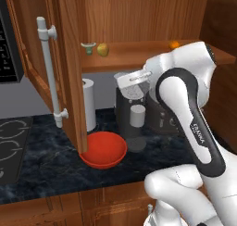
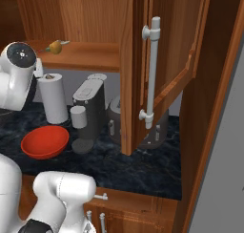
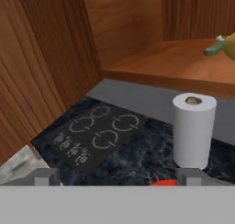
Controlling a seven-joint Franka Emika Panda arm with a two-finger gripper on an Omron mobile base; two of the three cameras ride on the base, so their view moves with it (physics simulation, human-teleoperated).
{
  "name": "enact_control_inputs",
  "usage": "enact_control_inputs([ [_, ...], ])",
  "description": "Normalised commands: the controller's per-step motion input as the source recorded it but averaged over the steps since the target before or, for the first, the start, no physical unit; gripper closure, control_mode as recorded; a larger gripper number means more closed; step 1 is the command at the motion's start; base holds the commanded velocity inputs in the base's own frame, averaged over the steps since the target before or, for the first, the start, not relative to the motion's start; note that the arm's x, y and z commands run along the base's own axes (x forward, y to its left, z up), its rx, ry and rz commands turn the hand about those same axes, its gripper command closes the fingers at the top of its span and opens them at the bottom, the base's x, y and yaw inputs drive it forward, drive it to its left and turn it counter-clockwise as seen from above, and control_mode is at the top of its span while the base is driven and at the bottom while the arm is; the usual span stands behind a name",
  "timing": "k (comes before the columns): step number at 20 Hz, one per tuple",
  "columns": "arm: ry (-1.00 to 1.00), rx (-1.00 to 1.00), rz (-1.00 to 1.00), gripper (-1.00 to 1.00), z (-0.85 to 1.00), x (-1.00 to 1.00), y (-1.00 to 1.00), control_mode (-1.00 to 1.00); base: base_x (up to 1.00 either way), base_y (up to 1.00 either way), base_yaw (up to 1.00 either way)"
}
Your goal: Open the cabinet. Pick the apple and tangerine from the cabinet and place them into the bowl. Then close the cabinet.
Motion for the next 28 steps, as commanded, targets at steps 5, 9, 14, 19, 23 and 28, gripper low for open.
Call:
enact_control_inputs([
  [5, -0.03, 0.00, -0.40, -1.00, 0.28, 0.13, -0.13, -1.00, 0.00, 0.00, 0.00],
  [9, 0.00, 0.00, -0.40, -1.00, 0.19, 0.09, -0.13, -1.00, 0.00, 0.00, 0.00],
  [14, 0.00, 0.00, -0.32, -1.00, 0.22, 0.26, -0.10, -1.00, 0.00, 0.00, 0.00],
  [19, -0.01, 0.00, -0.05, -1.00, 0.05, 0.12, 0.00, -1.00, 0.00, 0.00, 0.00],
  [23, 0.00, 0.00, 0.00, -1.00, 0.00, 0.01, 0.00, -1.00, 0.00, 0.00, 0.00],
  [28, 0.00, 0.00, 0.00, -1.00, 0.00, 0.13, -0.01, -1.00, 0.00, 0.00, 0.00],
])
